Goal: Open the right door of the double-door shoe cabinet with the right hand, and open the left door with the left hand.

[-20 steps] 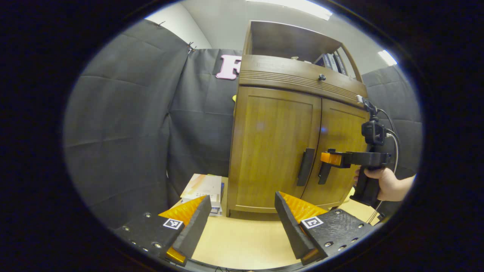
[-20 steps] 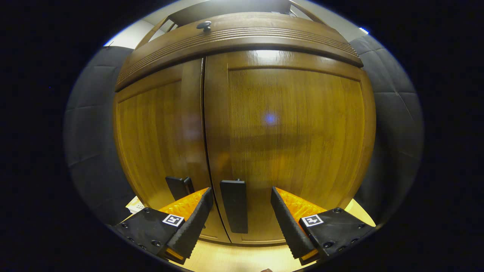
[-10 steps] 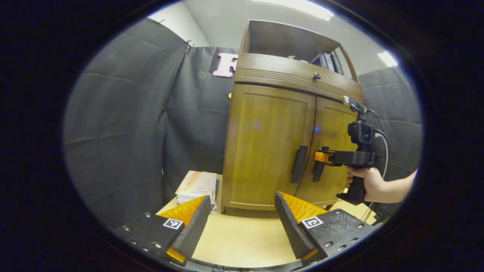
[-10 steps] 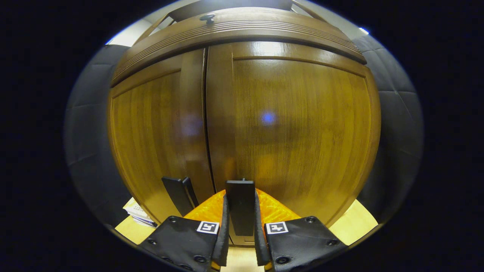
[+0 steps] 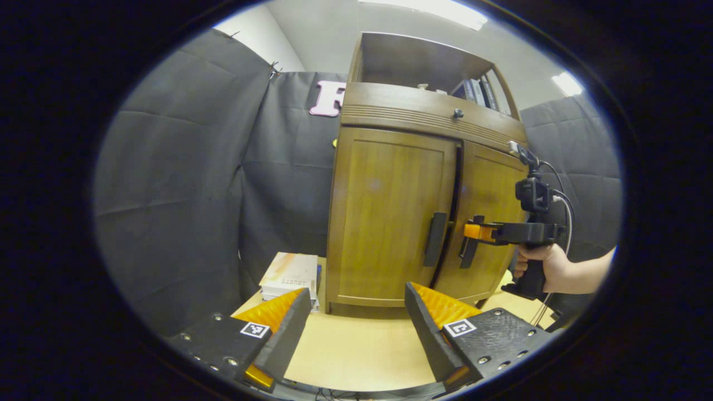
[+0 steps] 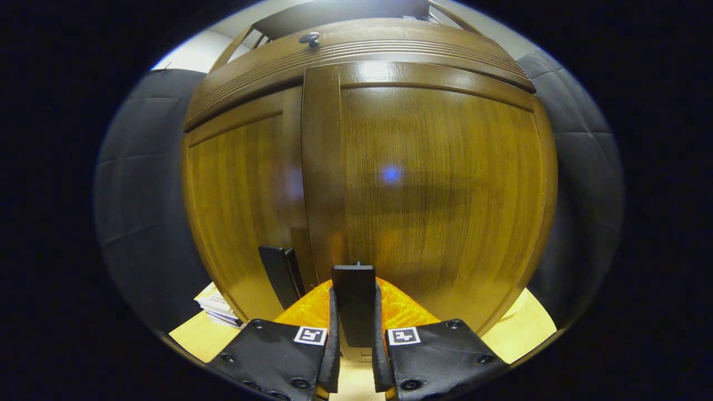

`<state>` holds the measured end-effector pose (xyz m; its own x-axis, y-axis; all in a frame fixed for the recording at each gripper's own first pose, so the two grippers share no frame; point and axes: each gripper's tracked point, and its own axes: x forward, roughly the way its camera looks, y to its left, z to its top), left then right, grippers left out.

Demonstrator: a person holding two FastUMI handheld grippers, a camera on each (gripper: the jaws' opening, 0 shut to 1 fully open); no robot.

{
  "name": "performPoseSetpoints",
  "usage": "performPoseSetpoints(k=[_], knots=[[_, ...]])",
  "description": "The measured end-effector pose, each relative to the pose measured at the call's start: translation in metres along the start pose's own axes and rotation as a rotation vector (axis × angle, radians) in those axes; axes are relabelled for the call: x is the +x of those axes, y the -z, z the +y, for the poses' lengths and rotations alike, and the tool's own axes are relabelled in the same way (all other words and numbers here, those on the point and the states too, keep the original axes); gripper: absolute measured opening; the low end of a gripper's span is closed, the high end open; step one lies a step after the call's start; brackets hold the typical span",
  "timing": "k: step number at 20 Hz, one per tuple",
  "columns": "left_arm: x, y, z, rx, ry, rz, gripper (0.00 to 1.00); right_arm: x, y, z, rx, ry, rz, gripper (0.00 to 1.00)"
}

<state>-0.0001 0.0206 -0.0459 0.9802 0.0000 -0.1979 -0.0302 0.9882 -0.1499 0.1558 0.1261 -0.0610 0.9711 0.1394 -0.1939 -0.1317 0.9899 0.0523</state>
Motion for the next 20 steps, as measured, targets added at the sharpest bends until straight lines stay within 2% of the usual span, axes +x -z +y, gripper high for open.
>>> performPoseSetpoints(k=[9,11,20], knots=[[-0.008,0.003,-0.021,0.019,0.039,-0.004,0.97,-0.059,0.011,-0.010,-0.007,-0.080,-0.001,0.27],[-0.010,0.004,-0.027,0.019,0.047,-0.006,0.97,-0.074,0.013,-0.014,-0.007,-0.091,0.000,0.25],[-0.010,0.001,-0.059,0.054,0.095,-0.008,0.97,-0.129,0.029,-0.047,0.045,-0.088,0.014,0.24]])
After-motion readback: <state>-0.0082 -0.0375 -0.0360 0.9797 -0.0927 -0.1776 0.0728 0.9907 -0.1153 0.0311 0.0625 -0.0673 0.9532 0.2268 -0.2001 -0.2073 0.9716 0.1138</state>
